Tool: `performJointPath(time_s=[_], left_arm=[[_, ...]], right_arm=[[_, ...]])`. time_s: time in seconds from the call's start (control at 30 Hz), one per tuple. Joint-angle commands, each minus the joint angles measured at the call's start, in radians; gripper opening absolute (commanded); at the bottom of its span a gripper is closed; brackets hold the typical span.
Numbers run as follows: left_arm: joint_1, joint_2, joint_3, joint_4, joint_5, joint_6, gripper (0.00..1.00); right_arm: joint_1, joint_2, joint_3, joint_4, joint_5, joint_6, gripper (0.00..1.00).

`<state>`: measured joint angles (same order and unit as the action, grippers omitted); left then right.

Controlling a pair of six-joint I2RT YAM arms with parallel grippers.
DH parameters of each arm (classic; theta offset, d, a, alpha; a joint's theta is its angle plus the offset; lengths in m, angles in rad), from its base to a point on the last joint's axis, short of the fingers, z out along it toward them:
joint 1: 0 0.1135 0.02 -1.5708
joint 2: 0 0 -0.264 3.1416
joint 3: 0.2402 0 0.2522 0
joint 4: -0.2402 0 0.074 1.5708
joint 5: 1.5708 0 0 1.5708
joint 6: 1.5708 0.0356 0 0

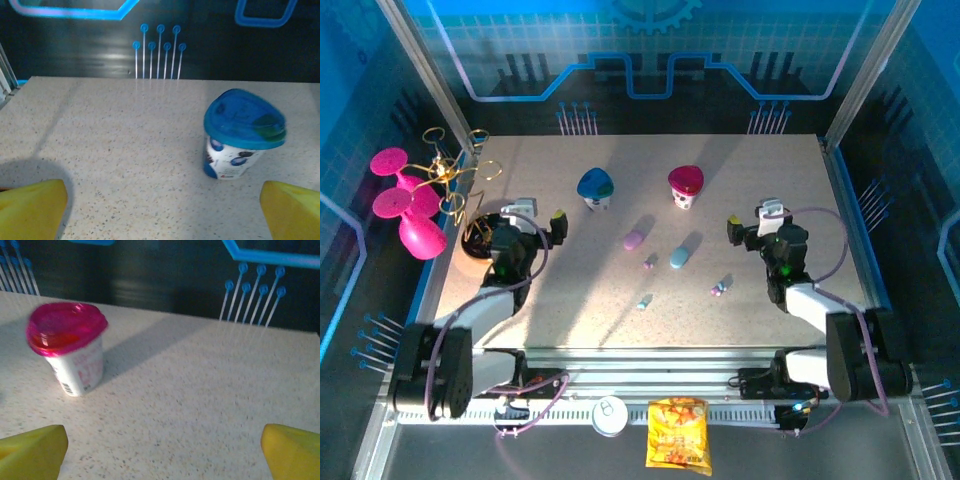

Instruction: Insert wireless bluetooth earbuds into charging case

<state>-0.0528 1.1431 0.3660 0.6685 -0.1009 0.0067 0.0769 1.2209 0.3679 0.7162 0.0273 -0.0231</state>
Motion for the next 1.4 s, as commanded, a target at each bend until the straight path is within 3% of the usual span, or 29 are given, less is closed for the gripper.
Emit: performJointPath(time_s=[0.0,0.2,0.33,0.53,0.73,0.97,1.37], left_arm=[[-0.050,-0.114,0.030,-0.193,-0.036,0.024,0.99],[-0.197,-0.216,0.084,-0.361,-0.018,0.038,0.99],[-0.282,-0.189,0.118,-0.401,0.046,0.041,0.99],[-0.419,-0.086,0.123,-0.351,0.066,0.075,0.99],[-0.435,-0.051,0.082,-0.242,0.056,0.001,0.99],[-0.435,-0.048,0.073,-0.246,0.066,-0.001,1.00],[-0.451,-0.074,0.056,-0.268,0.043,-0.022,0.99]], right_arm=[[0.047,-0.095,0.035,-0.190,-0.062,-0.051,1.00],[0.170,-0.176,0.107,-0.386,-0.101,-0.072,1.00],[0.280,-0.143,0.173,-0.510,-0.032,-0.002,1.00],[0.387,-0.035,0.285,-0.695,0.067,0.280,1.00],[0.523,0.079,0.322,-0.762,0.226,0.487,1.00],[0.560,0.256,0.447,-0.844,0.212,0.566,1.00],[0.560,0.566,0.764,-1.071,0.279,0.630,0.71]])
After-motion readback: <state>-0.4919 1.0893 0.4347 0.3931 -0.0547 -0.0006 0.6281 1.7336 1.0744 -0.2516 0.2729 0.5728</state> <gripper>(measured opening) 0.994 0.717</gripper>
